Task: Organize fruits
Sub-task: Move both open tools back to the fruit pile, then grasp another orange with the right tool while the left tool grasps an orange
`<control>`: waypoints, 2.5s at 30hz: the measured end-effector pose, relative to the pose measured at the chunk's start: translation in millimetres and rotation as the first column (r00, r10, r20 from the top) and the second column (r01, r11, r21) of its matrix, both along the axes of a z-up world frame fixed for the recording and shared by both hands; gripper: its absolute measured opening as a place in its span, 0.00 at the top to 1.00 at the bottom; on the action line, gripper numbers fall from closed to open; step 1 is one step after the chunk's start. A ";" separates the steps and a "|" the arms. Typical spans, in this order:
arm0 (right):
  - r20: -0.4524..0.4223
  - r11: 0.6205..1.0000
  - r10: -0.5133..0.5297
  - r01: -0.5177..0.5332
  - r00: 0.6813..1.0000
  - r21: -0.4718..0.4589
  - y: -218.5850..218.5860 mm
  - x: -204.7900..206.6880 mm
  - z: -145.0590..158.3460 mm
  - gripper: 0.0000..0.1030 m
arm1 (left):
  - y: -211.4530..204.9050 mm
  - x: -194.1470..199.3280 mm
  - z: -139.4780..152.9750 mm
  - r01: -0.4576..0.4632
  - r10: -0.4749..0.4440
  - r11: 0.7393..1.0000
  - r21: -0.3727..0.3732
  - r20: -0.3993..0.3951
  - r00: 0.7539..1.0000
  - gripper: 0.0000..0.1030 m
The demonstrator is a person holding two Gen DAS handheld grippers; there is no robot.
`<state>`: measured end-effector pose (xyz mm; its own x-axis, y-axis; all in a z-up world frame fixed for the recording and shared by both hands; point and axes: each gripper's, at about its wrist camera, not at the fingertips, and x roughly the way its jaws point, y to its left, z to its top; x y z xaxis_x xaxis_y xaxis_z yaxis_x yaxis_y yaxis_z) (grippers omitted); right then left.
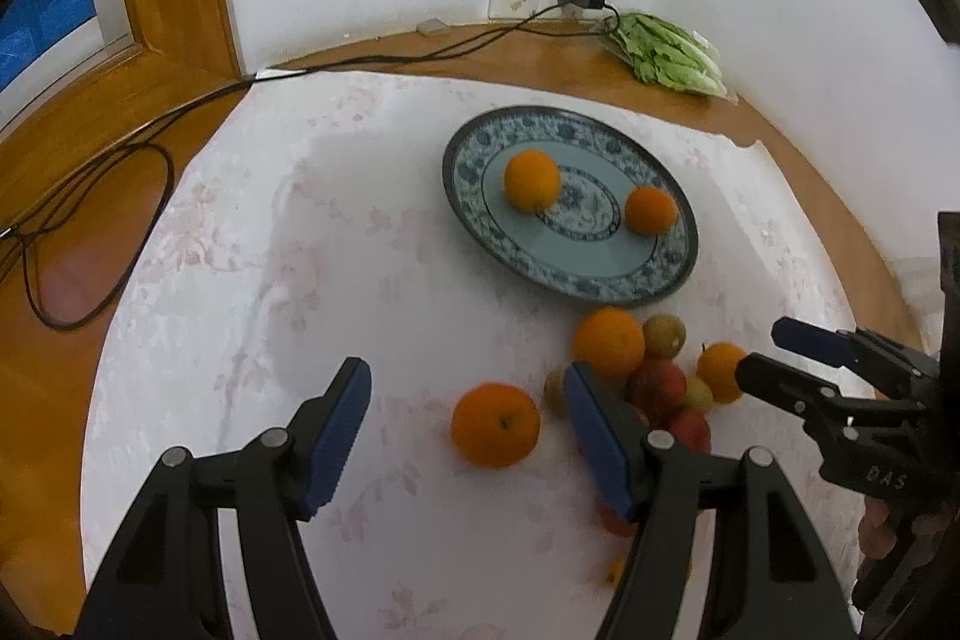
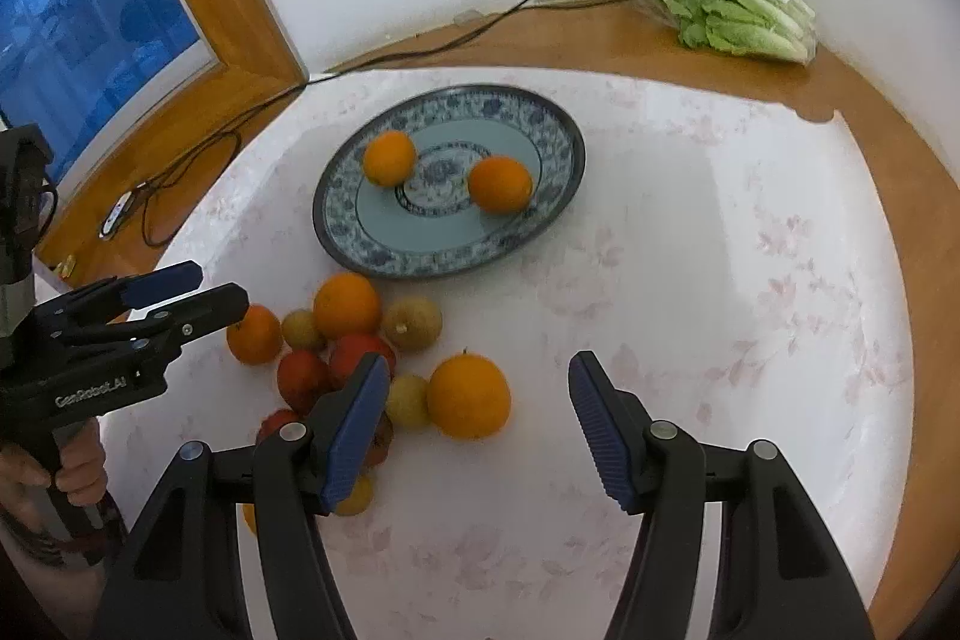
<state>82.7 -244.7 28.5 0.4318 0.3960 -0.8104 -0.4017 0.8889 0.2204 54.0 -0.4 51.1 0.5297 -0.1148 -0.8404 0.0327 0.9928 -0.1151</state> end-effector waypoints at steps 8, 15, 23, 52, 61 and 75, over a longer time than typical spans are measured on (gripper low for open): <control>0.011 0.998 -0.007 0.008 1.000 -0.070 5.6 -7.8 -11.1 0.38 | -0.1 -8.1 -9.6 0.002 -0.002 1.000 0.004 -0.014 1.000 0.32; 0.006 0.998 -0.009 0.009 1.000 -0.064 6.1 -8.1 -18.1 0.38 | -1.9 -7.5 -19.5 0.006 -0.006 1.000 0.002 -0.030 1.000 0.32; -0.001 1.000 -0.020 0.020 1.000 -0.021 1.8 -6.1 -20.3 0.39 | -1.4 -6.2 -29.7 0.000 0.000 1.000 -0.011 -0.041 0.999 0.32; 0.031 1.000 0.008 -0.008 0.999 0.008 2.7 -11.2 -16.6 0.68 | -7.7 -10.0 -31.4 0.040 -0.041 0.998 -0.046 -0.012 0.999 0.64; 0.026 1.000 -0.003 0.003 1.000 0.016 3.9 -2.4 -16.8 0.67 | -4.8 -10.2 -30.0 0.017 -0.018 0.999 -0.042 -0.013 1.000 0.64; -0.008 0.999 -0.038 0.038 0.999 -0.037 3.3 3.7 -26.8 0.67 | -6.3 -13.2 -21.0 0.026 -0.025 0.998 -0.050 0.013 1.000 0.64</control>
